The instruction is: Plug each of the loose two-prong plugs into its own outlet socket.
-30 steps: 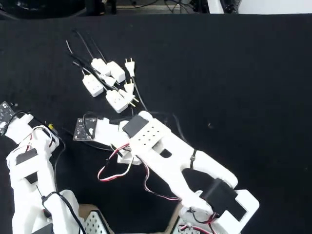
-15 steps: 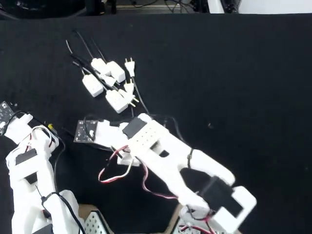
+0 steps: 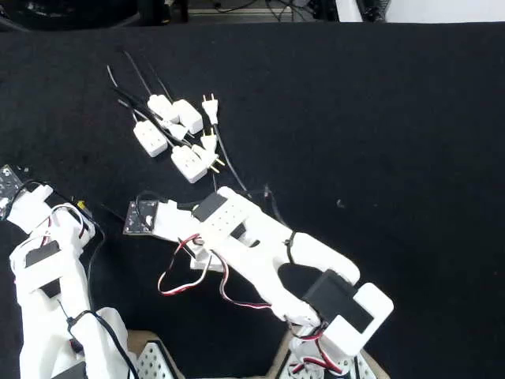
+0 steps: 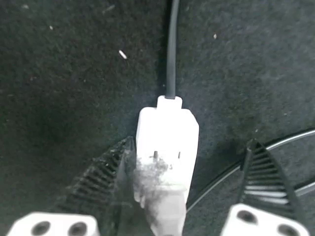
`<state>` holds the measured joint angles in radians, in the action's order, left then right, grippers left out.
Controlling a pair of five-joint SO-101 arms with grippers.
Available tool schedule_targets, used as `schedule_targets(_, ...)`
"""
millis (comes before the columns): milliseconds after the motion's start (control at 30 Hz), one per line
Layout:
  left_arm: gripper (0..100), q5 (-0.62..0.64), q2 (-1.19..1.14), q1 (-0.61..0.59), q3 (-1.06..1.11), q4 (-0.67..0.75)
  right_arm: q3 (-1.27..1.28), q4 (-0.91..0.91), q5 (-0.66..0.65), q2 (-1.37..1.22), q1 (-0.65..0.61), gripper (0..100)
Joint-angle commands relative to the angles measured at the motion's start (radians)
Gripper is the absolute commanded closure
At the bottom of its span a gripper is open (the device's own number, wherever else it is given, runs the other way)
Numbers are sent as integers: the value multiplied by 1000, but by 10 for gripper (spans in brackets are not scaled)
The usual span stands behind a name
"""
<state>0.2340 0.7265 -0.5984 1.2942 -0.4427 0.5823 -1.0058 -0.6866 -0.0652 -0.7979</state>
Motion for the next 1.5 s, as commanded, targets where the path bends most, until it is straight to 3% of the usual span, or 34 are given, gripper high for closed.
schedule_targets(0,798,8,28,-2,-21,14,-30,20,-51,2,29,668)
schedule_targets(200,798,8,28,-2,-21,14,-28,20,-140,2,31,667)
schedule_targets(767,798,8,28,1,-21,14,-38,12,-183,-105,32,671)
schedule_targets(900,798,8,28,1,-21,14,-47,12,-183,-104,31,770)
schedule_targets(1033,798,8,28,1,-21,14,-48,12,-183,-104,31,991)
schedule_targets(1100,798,8,28,1,-21,14,-48,-3,-183,-104,31,960)
schedule_targets(1300,798,8,28,1,-21,14,-176,-198,-169,-104,31,988)
schedule_targets(1467,798,8,28,1,-21,14,-375,-368,-17,-104,109,988)
